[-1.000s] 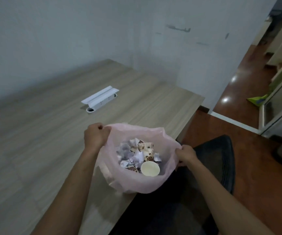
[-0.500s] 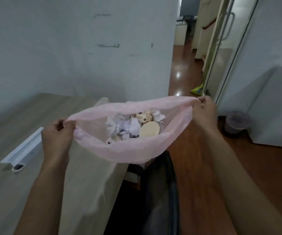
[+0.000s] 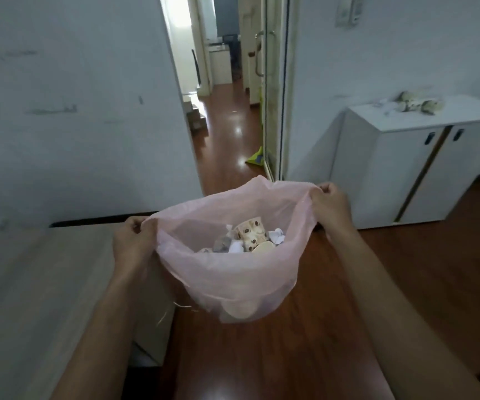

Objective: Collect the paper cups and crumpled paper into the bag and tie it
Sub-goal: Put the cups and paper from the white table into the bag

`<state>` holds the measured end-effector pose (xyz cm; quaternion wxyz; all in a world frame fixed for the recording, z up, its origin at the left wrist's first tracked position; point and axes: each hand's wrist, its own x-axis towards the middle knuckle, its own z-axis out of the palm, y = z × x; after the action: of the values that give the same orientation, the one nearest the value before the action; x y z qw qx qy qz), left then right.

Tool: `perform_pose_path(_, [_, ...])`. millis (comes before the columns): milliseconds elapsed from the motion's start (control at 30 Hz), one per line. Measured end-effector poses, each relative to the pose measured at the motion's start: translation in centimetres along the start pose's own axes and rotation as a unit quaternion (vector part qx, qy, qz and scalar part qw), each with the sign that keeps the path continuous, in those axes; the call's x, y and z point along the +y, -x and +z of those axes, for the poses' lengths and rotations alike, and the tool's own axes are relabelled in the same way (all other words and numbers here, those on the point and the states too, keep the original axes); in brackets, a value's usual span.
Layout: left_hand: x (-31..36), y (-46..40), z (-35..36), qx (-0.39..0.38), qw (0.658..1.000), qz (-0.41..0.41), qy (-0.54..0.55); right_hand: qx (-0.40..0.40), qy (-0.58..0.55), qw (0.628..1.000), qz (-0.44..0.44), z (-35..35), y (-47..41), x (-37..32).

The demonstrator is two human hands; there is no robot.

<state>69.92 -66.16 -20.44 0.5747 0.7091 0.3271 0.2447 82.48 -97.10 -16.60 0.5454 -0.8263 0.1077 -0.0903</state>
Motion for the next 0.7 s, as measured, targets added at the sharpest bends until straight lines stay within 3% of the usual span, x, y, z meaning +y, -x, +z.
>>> perform_pose_path(300, [-0.1,-5.2,7.1,-0.101,0.994,-0.02,-0.04,0.054,0.032,0.998,0.014,1.3,-5.1,1.1])
perform_pose_path(533, [0.4,-5.6,16.9,-0.268,0.958,-0.013,-0.101,0.099,0.035,0.99,0.096,-4.2,-8.0,5.9])
perform_pose_path(700, [2.2,-1.9,24.2,-0.324,0.931,0.025,-0.169,0.12,0.002,0.982,0.145,-9.5,-9.2,10.4])
